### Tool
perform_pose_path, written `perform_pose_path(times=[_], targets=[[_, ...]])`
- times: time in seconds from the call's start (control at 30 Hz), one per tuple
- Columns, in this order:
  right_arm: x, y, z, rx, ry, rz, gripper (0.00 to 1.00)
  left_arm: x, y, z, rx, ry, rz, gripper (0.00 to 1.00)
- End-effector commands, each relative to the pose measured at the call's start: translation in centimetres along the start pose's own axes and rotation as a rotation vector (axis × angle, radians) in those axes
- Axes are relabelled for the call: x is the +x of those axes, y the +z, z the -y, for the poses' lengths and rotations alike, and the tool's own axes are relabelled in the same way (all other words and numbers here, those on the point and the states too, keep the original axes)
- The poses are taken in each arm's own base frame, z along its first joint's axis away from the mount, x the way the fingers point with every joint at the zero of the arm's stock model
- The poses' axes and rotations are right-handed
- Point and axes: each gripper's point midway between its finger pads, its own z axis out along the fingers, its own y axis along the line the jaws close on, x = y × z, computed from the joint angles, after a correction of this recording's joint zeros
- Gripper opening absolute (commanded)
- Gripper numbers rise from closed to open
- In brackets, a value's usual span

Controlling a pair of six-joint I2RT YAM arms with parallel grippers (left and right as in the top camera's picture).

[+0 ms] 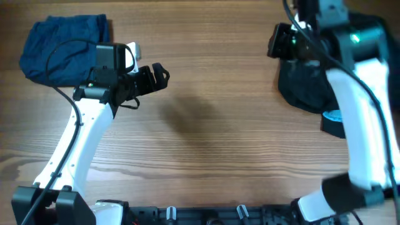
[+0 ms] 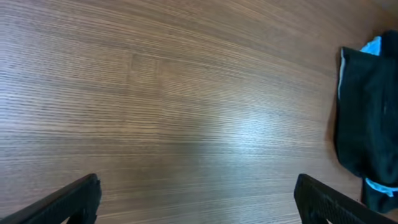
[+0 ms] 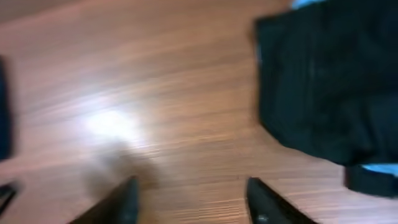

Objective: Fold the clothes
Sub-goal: 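Lift the black shorts with the right gripper and pull toward center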

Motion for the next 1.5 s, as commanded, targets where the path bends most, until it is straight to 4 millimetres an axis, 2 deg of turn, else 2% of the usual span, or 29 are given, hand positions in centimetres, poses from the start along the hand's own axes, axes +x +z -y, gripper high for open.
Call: perform_pose_path(times=[0.0, 0.17, 0.23, 0.3, 0.4, 0.6, 0.7, 0.87, 0.9, 0.93, 0.97, 1.0, 1.13, 1.17, 1.27, 1.37, 1.4, 1.47], targets=[[-0.1, 5.2, 2.6, 0.139, 0.056, -0.097, 0.68, -0.7, -0.5, -0.1, -0.026, 0.002, 0.030, 1.00], [1.9, 11.9, 4.2, 0.228, -0.025, -0.281, 0.73, -1.2, -0.5, -1.3, -0.092, 0.001, 0.059, 1.00], [2.7, 13.9, 5.4, 0.283, -0.030, -0.335, 0.74, -1.6, -0.6, -2.3, -0.150, 0.000, 0.082, 1.00], [3.3, 15.9, 7.6, 0.393, 0.000, -0.376, 0.74, -1.9, -0.6, -3.2, -0.199, -0.002, 0.097, 1.00], [3.7, 17.3, 10.8, 0.529, 0.070, -0.398, 0.73, -1.9, -0.3, -3.9, -0.235, -0.005, 0.097, 1.00], [4.2, 19.0, 13.7, 0.558, 0.095, -0.426, 0.73, -1.4, 1.5, -5.0, -0.264, -0.013, 0.057, 1.00], [6.0, 20.6, 14.2, 0.546, 0.035, -0.480, 0.74, -1.4, 2.0, -6.2, -0.321, -0.015, 0.059, 1.00], [9.6, 23.8, 15.0, 0.528, -0.016, -0.535, 0.81, -1.6, 2.1, -6.6, -0.328, -0.022, 0.062, 1.00], [10.0, 24.1, 15.1, 0.528, -0.015, -0.537, 0.76, -1.6, 2.1, -6.6, -0.329, -0.023, 0.063, 1.00], [10.3, 24.4, 15.2, 0.529, -0.014, -0.539, 0.60, -1.6, 2.0, -6.6, -0.328, -0.023, 0.064, 1.00], [10.5, 24.5, 15.3, 0.532, -0.014, -0.543, 0.39, -1.7, 2.1, -6.6, -0.328, -0.023, 0.064, 1.00], [10.5, 24.5, 15.3, 0.531, -0.014, -0.541, 0.04, -1.7, 2.1, -6.6, -0.327, -0.023, 0.066, 1.00], [9.7, 24.1, 14.7, 0.511, -0.012, -0.517, 0.04, -1.8, 2.1, -6.6, -0.327, -0.023, 0.068, 1.00], [8.9, 23.4, 14.1, 0.487, -0.010, -0.501, 0.04, -1.8, 2.1, -6.6, -0.327, -0.023, 0.068, 1.00], [5.8, 20.6, 10.5, 0.316, -0.059, -0.438, 0.04, -2.0, 2.0, -6.7, -0.326, -0.027, 0.077, 1.00], [2.7, 16.2, 5.5, 0.095, -0.157, -0.354, 0.04, -2.2, 1.9, -7.1, -0.329, -0.041, 0.084, 1.00], [1.3, 13.6, 3.5, 0.029, -0.192, -0.299, 0.04, -2.3, 1.8, -7.3, -0.329, -0.049, 0.085, 1.00], [-0.3, 9.2, 0.8, -0.033, -0.244, -0.200, 0.04, -2.3, 1.8, -7.3, -0.309, -0.062, 0.079, 1.00]])
